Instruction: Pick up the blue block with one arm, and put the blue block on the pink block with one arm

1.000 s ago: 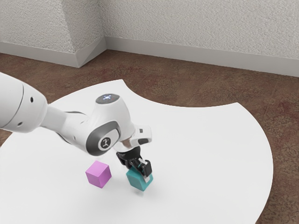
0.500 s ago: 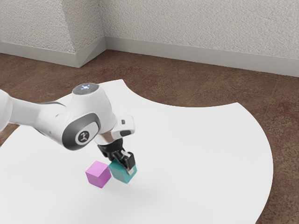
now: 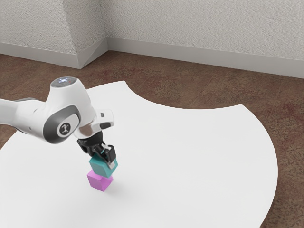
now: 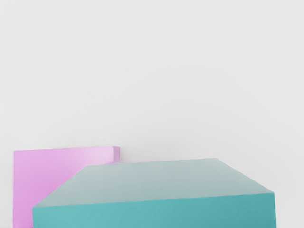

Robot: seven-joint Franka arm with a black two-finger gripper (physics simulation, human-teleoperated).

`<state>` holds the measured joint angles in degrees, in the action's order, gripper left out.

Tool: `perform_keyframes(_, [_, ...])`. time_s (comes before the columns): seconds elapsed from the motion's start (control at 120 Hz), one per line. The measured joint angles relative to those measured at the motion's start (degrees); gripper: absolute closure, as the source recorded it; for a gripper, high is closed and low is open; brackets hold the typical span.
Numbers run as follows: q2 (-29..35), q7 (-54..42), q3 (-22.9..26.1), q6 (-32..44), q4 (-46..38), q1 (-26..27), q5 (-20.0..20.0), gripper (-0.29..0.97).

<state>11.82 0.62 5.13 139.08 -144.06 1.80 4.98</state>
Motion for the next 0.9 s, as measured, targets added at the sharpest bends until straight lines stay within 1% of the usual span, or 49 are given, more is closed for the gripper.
perform_keyframes(0.117, [-0.2, -1.2, -0.9, -0.2, 0.0, 0.1, -0.1, 0.34])
perform_keyframes(0.458, [-0.3, -4.0, -4.9, -0.8, 0.1, 0.0, -3.0, 0.34])
perform_keyframes(0.9, [-2.4, -6.1, -5.6, -0.9, 1.1, 0.0, -3.9, 0.34])
